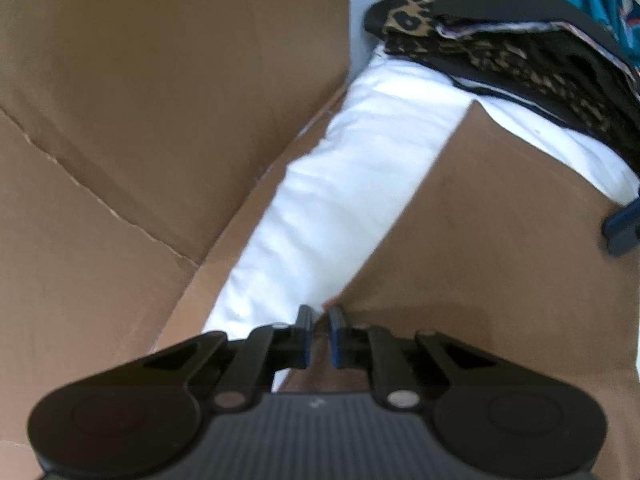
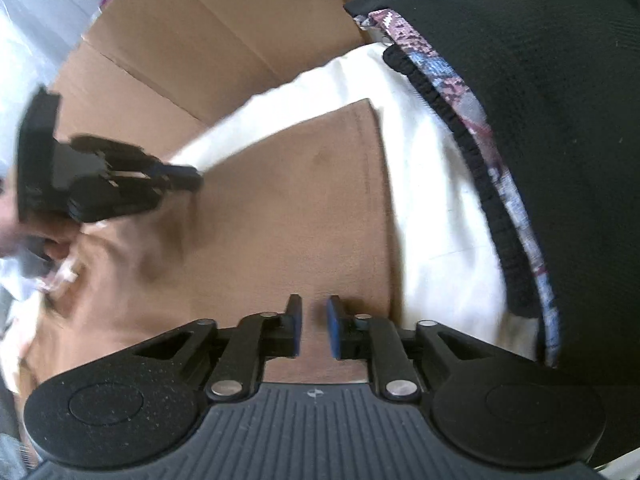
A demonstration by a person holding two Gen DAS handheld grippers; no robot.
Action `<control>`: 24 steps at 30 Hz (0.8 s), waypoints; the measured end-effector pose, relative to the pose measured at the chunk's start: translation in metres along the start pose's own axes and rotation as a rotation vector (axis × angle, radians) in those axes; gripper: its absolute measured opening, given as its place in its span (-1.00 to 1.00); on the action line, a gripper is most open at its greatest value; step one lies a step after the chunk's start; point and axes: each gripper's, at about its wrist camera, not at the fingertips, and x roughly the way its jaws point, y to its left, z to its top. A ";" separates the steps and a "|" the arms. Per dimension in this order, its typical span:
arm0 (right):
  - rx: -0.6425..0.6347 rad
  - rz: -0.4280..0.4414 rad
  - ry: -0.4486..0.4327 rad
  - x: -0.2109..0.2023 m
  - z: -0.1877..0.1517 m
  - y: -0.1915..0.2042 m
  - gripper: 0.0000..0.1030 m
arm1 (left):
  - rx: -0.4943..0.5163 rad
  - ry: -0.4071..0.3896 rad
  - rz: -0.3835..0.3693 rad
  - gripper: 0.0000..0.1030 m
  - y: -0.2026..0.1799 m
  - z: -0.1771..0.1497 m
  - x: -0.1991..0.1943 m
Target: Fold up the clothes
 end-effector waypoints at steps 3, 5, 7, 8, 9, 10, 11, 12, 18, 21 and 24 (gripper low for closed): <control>0.005 -0.034 0.007 0.000 -0.002 -0.005 -0.60 | -0.044 -0.017 0.061 -0.77 0.003 0.001 -0.012; 0.006 -0.044 0.006 -0.002 -0.003 -0.005 -0.59 | -0.087 -0.031 0.070 -0.76 0.010 -0.003 -0.026; -0.002 -0.048 0.003 -0.004 -0.003 -0.002 -0.57 | -0.131 -0.046 0.072 -0.72 0.017 -0.011 -0.042; -0.009 -0.045 -0.001 -0.005 -0.002 0.001 -0.56 | -0.146 -0.047 0.080 -0.70 0.021 -0.018 -0.052; -0.014 -0.042 -0.006 -0.006 -0.001 0.004 -0.56 | -0.162 -0.048 0.087 -0.66 0.025 -0.025 -0.061; -0.020 -0.039 -0.009 -0.007 0.001 0.007 -0.56 | -0.183 -0.047 0.096 -0.63 0.030 -0.035 -0.072; -0.027 -0.032 -0.011 -0.006 0.002 0.011 -0.55 | -0.208 -0.045 0.106 -0.62 0.035 -0.046 -0.081; -0.042 -0.025 -0.012 -0.007 0.004 0.016 -0.54 | -0.232 -0.043 0.117 -0.61 0.039 -0.056 -0.091; -0.128 0.010 -0.021 -0.003 0.009 0.049 -0.39 | -0.394 -0.010 0.200 -0.55 0.065 -0.134 -0.149; -0.157 0.033 -0.005 0.003 0.012 0.067 -0.39 | -0.477 0.012 0.242 -0.52 0.073 -0.176 -0.176; -0.201 0.032 -0.022 0.008 0.011 0.087 -0.39 | -0.571 0.029 0.286 -0.50 0.079 -0.217 -0.202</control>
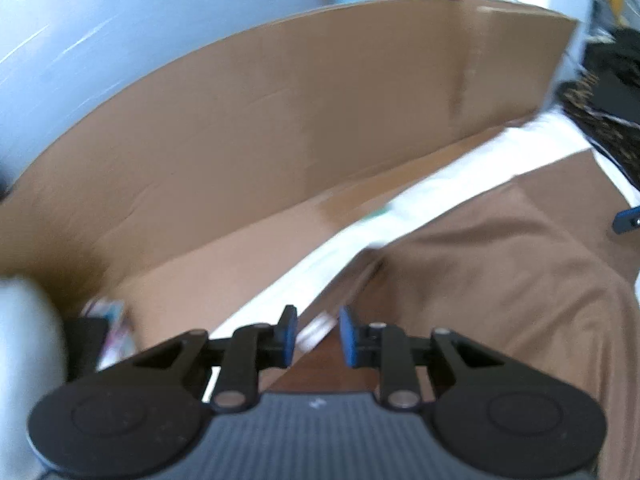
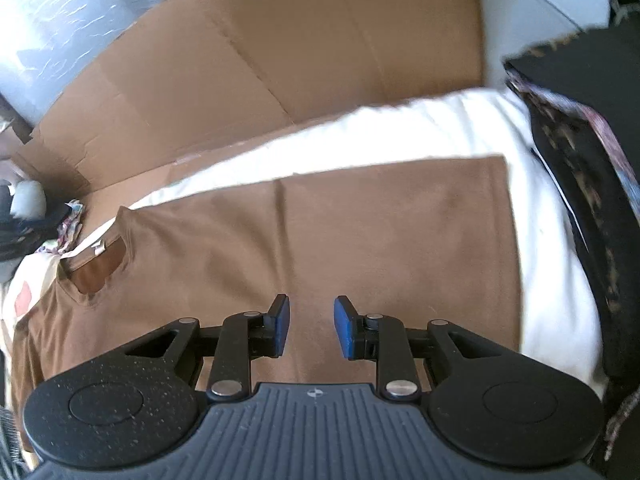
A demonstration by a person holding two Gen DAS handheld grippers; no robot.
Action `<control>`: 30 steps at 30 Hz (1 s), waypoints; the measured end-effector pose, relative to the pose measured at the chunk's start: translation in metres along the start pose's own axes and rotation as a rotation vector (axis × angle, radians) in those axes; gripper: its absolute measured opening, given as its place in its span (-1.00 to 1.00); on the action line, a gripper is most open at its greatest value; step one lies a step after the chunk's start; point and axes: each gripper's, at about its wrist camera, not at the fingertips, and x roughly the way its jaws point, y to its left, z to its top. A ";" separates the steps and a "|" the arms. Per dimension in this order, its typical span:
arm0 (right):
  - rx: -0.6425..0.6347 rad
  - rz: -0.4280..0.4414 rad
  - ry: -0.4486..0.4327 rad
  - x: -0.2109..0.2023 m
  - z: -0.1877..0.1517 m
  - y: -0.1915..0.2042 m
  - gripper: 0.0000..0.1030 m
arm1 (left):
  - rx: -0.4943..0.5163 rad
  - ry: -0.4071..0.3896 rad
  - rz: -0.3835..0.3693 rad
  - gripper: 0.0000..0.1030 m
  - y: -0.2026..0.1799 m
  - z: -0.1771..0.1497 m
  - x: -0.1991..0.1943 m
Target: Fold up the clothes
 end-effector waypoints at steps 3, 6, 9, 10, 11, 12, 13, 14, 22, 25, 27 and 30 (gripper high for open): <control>-0.036 0.015 0.012 0.010 0.002 0.018 -0.39 | -0.099 0.014 0.059 -0.46 0.033 -0.031 -0.021; -0.071 0.035 0.032 0.020 0.004 0.037 -0.39 | -0.177 0.031 0.124 -0.43 0.060 -0.063 -0.043; -0.137 0.069 0.045 0.027 0.007 0.061 -0.39 | -0.261 0.065 0.181 -0.39 0.084 -0.100 -0.065; -0.153 0.086 0.051 0.030 0.008 0.069 -0.39 | -0.284 0.080 0.193 -0.38 0.089 -0.114 -0.071; -0.168 0.101 0.056 0.032 0.010 0.077 -0.39 | -0.305 0.096 0.205 -0.38 0.094 -0.127 -0.076; -0.182 0.114 0.059 0.035 0.012 0.084 -0.39 | -0.318 0.114 0.222 -0.38 0.098 -0.140 -0.080; -0.194 0.126 0.063 0.038 0.014 0.091 -0.39 | -0.330 0.133 0.240 -0.38 0.102 -0.154 -0.085; -0.204 0.137 0.067 0.041 0.016 0.097 -0.39 | -0.347 0.155 0.256 -0.38 0.105 -0.168 -0.089; -0.326 0.216 0.100 0.052 0.024 0.154 -0.39 | -0.555 0.234 0.258 -0.38 0.115 -0.254 -0.112; -0.386 0.264 0.120 0.056 0.020 0.180 -0.39 | -0.603 0.233 0.233 -0.38 0.108 -0.274 -0.116; -0.415 0.295 0.137 0.060 0.017 0.197 -0.38 | -0.642 0.233 0.223 -0.38 0.103 -0.286 -0.116; -0.466 0.337 0.168 0.065 0.009 0.224 -0.38 | -0.717 0.223 0.176 -0.38 0.096 -0.304 -0.110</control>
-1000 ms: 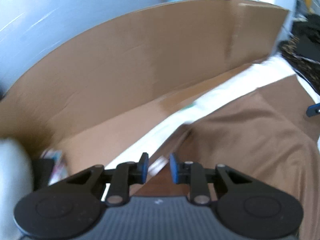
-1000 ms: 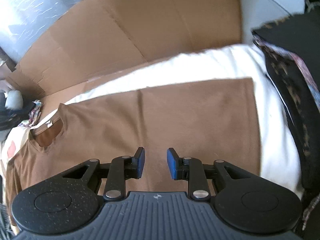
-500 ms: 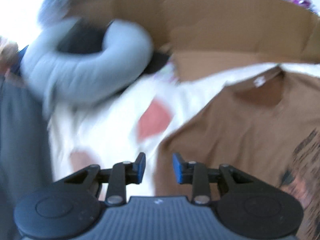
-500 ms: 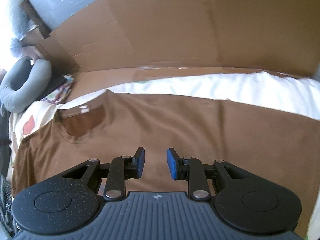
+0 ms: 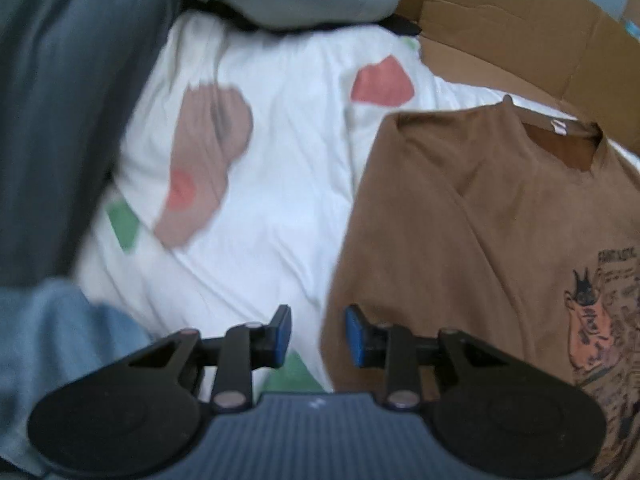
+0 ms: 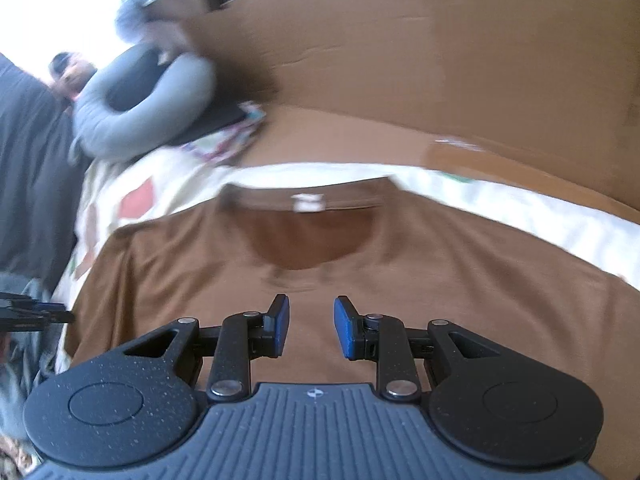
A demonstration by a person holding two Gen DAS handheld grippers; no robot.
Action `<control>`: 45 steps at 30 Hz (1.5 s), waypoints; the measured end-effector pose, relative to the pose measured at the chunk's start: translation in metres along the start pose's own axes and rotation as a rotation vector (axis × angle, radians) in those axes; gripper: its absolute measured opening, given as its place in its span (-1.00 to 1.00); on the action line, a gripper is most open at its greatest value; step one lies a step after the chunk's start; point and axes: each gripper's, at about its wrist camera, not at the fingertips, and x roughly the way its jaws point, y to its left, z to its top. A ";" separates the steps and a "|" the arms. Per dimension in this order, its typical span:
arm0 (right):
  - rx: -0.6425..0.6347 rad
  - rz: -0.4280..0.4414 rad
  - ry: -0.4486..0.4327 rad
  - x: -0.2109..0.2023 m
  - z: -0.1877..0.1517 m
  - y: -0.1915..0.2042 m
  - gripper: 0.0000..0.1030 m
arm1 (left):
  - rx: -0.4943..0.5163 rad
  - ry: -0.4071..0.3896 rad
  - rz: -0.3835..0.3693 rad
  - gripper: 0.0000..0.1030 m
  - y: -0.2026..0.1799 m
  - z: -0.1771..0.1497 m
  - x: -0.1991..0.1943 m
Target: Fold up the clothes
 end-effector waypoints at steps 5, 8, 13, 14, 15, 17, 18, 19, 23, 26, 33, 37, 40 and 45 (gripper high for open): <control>-0.074 0.068 0.061 0.029 0.010 0.041 -0.37 | -0.071 0.008 -0.054 -0.40 0.003 -0.012 0.010; -0.121 0.106 0.090 0.043 0.015 0.066 -0.27 | -0.092 0.020 -0.086 -0.78 0.004 -0.012 0.011; -0.195 0.141 0.146 0.064 0.016 0.095 -0.26 | -0.045 0.027 -0.061 -0.92 0.010 0.000 -0.005; -0.206 0.145 0.154 0.066 0.016 0.098 -0.26 | -0.032 0.028 -0.048 -0.92 0.013 0.004 -0.009; -0.212 0.147 0.162 0.068 0.017 0.100 -0.26 | -0.022 0.028 -0.034 -0.94 0.017 0.009 -0.012; -0.221 0.151 0.177 0.072 0.019 0.102 -0.26 | -0.003 0.029 -0.005 -0.95 0.024 0.018 -0.017; -0.226 0.148 0.183 0.073 0.020 0.102 -0.26 | 0.002 0.029 0.013 -0.96 0.027 0.023 -0.020; -0.229 0.142 0.189 0.074 0.022 0.101 -0.26 | 0.008 0.029 0.031 -0.97 0.030 0.028 -0.022; -0.253 0.140 0.200 0.080 0.033 0.102 -0.26 | 0.020 0.011 0.091 -1.00 0.042 0.044 -0.025; -0.267 0.147 0.194 0.088 0.044 0.106 -0.26 | -0.013 0.010 0.080 -0.95 0.052 0.048 -0.021; -0.320 0.162 0.231 0.104 0.048 0.121 -0.25 | -0.049 0.026 0.017 -0.53 0.051 0.023 -0.012; -0.367 0.153 0.268 0.106 0.045 0.128 -0.25 | -0.052 0.031 -0.020 -0.52 0.040 0.006 -0.005; -0.398 0.150 0.284 0.101 0.047 0.131 -0.25 | -0.063 0.000 -0.063 -0.49 0.030 -0.002 -0.007; -0.437 0.127 0.306 0.086 0.055 0.137 -0.25 | -0.102 -0.054 -0.113 -0.20 0.018 -0.008 -0.012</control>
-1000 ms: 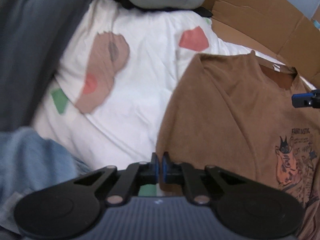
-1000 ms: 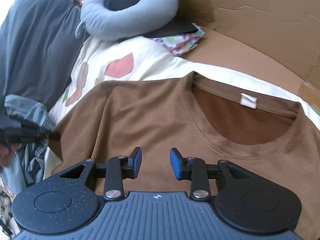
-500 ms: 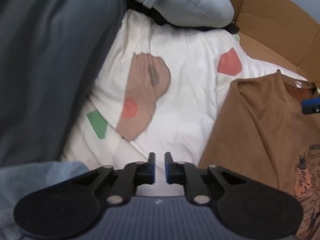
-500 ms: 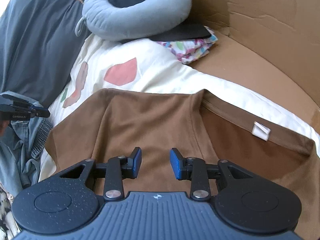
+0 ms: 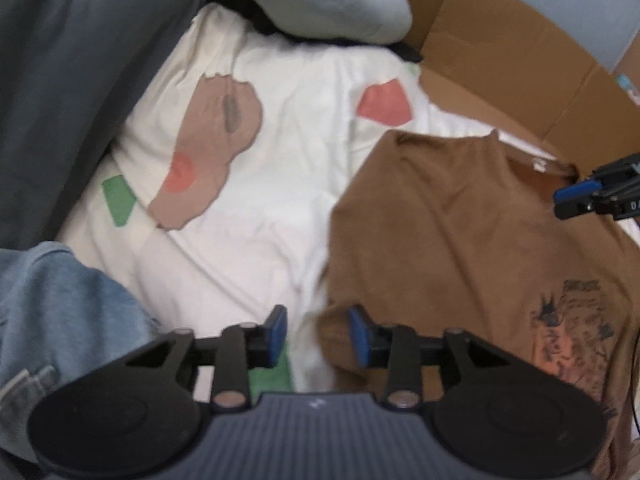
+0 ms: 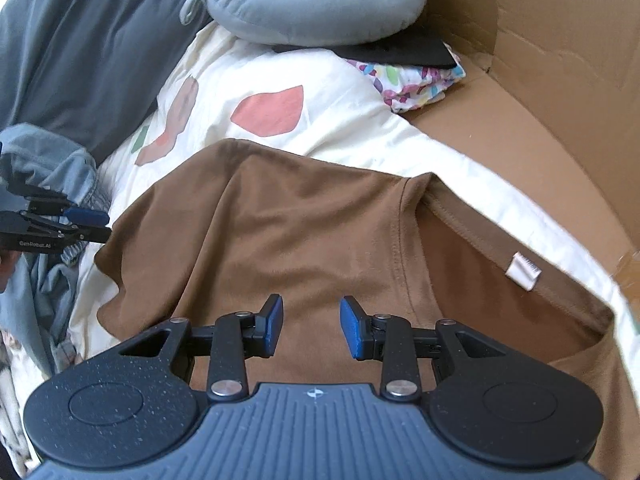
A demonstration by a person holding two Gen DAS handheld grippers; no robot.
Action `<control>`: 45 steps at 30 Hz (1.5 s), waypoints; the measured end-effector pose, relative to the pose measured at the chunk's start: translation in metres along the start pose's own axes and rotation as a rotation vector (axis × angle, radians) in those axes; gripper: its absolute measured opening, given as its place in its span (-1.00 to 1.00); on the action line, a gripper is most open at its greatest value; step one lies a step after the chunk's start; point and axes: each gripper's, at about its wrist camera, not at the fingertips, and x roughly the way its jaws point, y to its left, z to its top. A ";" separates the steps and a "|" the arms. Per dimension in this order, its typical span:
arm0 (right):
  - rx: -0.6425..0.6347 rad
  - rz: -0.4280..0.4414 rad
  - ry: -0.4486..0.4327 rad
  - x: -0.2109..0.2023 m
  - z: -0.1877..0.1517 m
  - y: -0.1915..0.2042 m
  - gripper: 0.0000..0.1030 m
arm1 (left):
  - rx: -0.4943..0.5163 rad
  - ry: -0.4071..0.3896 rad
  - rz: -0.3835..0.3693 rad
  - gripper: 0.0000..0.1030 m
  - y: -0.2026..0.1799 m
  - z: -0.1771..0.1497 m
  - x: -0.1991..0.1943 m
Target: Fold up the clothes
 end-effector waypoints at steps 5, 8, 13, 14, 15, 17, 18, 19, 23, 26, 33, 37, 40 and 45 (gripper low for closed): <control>-0.025 0.011 0.037 -0.012 0.007 0.010 -0.25 | -0.044 -0.025 -0.024 -0.19 -0.011 -0.003 0.004; -0.034 0.018 0.057 -0.017 0.010 0.016 -0.25 | -0.081 -0.032 -0.009 -0.18 -0.012 -0.007 0.005; -0.021 0.037 0.057 -0.017 0.017 0.024 -0.25 | -0.162 -0.022 -0.011 -0.18 0.003 -0.018 0.004; -0.020 0.039 0.057 -0.014 0.019 0.025 -0.25 | -0.193 -0.015 -0.009 -0.20 0.008 -0.019 0.007; -0.020 0.040 0.055 -0.011 0.021 0.027 -0.25 | -0.224 -0.007 -0.006 -0.23 0.013 -0.021 0.010; -0.018 0.043 0.035 -0.003 0.026 0.030 -0.25 | -0.291 0.006 -0.005 -0.25 0.022 -0.025 0.015; -0.011 0.044 0.028 0.003 0.029 0.030 -0.25 | -0.321 0.000 -0.015 -0.32 0.025 -0.027 0.014; -0.003 0.044 0.021 0.009 0.033 0.031 -0.25 | -0.350 -0.006 -0.025 -0.41 0.029 -0.028 0.012; 0.028 0.047 -0.007 0.031 0.045 0.034 -0.25 | -0.429 -0.047 -0.071 -0.77 0.036 -0.031 0.003; 0.095 0.035 -0.034 0.044 0.051 0.029 -0.25 | -0.477 -0.078 -0.096 -0.89 0.040 -0.031 -0.003; 0.203 -0.063 -0.075 0.063 0.047 0.012 -0.25 | -0.457 -0.171 -0.096 -0.93 0.038 -0.008 -0.032; 0.223 -0.088 -0.078 0.069 0.047 0.005 -0.25 | -0.433 -0.225 -0.064 -0.94 0.039 0.005 -0.048; 0.231 -0.102 -0.090 0.071 0.050 0.001 -0.25 | -0.405 -0.248 -0.010 -0.94 0.045 0.016 -0.054; 0.256 -0.128 -0.100 0.076 0.059 -0.007 -0.25 | -0.358 -0.237 0.075 -0.94 0.059 0.029 -0.050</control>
